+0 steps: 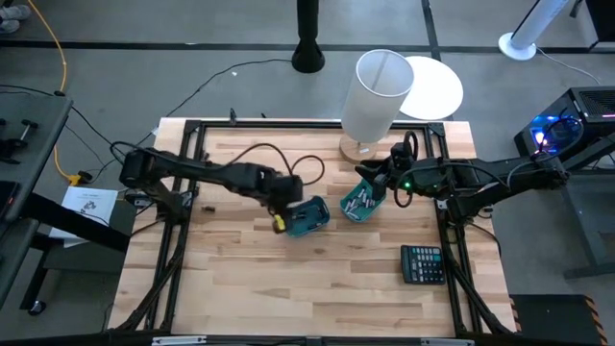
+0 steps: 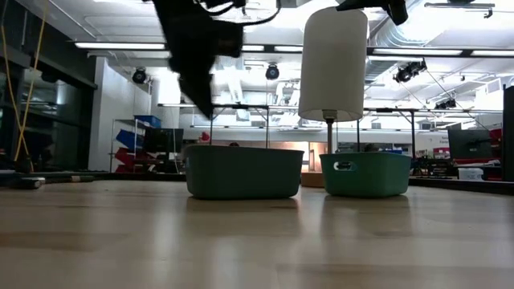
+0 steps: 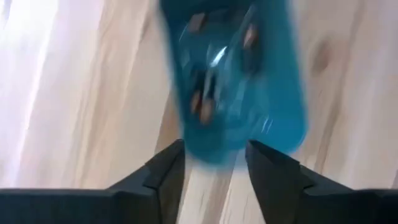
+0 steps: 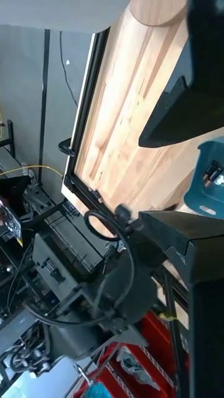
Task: Sort batteries
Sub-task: Put the black battery into the blue bin, then put the battery into the blue bin
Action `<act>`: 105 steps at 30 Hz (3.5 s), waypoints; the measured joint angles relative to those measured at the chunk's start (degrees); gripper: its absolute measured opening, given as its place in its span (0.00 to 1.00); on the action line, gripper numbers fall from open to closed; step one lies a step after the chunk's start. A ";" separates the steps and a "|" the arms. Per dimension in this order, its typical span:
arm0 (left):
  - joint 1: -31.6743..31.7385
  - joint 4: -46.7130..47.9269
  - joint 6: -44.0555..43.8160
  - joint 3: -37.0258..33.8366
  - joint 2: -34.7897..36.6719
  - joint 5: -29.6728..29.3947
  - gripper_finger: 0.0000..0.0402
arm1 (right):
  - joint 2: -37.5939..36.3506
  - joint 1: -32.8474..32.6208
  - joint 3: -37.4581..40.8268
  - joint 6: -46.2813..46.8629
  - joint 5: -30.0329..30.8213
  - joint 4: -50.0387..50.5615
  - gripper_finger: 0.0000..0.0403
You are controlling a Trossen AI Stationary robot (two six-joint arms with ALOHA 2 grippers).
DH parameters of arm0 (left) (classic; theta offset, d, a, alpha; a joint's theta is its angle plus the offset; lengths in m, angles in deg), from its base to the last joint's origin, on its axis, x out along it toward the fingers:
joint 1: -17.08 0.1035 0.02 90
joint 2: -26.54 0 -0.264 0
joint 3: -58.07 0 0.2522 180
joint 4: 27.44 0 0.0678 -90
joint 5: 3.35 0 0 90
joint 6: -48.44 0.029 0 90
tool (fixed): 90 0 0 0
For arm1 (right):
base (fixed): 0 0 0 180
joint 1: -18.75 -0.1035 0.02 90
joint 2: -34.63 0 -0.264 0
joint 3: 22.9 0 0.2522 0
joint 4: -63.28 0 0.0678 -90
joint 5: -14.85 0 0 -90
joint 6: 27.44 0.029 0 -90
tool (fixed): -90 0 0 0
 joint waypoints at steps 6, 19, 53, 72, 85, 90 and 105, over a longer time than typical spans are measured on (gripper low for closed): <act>1.86 20.17 -7.38 -2.55 3.04 -3.91 0.46 | -0.02 0.04 0.00 -1.57 0.07 0.47 0.43; -3.08 28.93 -3.11 -29.80 9.04 4.67 0.46 | 0.00 0.04 0.00 -5.23 0.26 0.87 0.43; -1.83 16.68 11.71 -22.62 -3.72 -3.81 0.08 | 0.00 0.04 0.00 -2.66 0.21 1.33 0.43; -1.10 -16.82 3.24 -7.80 10.67 1.22 0.08 | 0.00 0.02 0.00 -2.89 -0.20 1.46 0.43; -1.19 -19.50 0.63 -7.33 0.87 1.38 0.47 | -0.01 0.04 0.00 -3.17 -0.18 1.81 0.43; 3.38 4.25 -10.46 -6.66 6.25 -15.87 0.56 | -0.01 0.04 0.00 -3.91 -0.09 2.86 0.43; 29.12 20.17 -25.90 -32.63 14.84 -8.91 0.57 | 0.00 1.57 0.00 -8.67 -1.59 3.19 0.43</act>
